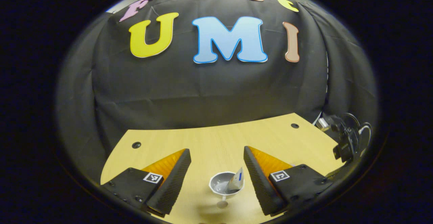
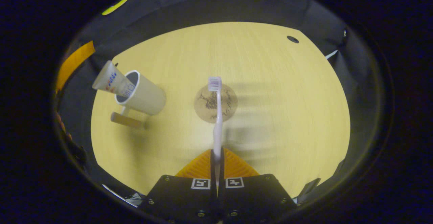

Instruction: Put the toothbrush and toothpaste on the desktop into the cup, then pick up the cup and place it on the coaster on the desktop.

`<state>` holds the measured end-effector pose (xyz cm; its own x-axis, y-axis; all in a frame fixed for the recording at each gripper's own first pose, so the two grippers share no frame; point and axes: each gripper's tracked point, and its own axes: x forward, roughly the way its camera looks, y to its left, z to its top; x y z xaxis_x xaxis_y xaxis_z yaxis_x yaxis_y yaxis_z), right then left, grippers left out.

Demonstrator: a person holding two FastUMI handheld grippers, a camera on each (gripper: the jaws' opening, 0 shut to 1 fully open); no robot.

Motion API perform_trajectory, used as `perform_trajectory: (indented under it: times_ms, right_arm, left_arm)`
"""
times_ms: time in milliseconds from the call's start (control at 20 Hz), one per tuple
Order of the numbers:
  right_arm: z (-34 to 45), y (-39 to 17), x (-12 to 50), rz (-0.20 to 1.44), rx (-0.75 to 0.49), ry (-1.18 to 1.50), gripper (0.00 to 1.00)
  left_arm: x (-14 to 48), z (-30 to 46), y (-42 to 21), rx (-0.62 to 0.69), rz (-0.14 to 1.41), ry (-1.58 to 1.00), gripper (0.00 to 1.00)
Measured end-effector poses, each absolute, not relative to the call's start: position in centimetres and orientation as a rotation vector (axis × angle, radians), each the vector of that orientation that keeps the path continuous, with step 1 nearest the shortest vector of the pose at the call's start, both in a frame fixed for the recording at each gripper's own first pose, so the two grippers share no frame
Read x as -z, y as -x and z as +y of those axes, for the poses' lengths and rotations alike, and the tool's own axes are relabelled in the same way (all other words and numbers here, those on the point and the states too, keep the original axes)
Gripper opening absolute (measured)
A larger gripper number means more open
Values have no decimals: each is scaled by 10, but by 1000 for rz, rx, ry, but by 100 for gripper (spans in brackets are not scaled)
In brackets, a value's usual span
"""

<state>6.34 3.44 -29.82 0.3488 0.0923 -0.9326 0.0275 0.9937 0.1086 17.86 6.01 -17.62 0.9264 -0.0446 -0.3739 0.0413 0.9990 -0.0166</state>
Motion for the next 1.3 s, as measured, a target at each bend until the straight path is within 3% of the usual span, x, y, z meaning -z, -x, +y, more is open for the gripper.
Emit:
perform_trajectory:
  times_ms: [400, 800, 1300]
  right_arm:
    - [81, -161, 187, 924, -180, -123, 2]
    - [136, -206, 104, 598, -268, -122, 5]
    - [200, -205, 146, 576, -332, 9, 1]
  left_arm:
    - [157, 135, -126, -115, 385, 51, 100]
    - [149, 215, -65, -272, 400, 57, 100]
    - [154, 255, -18, -366, 433, 80, 99]
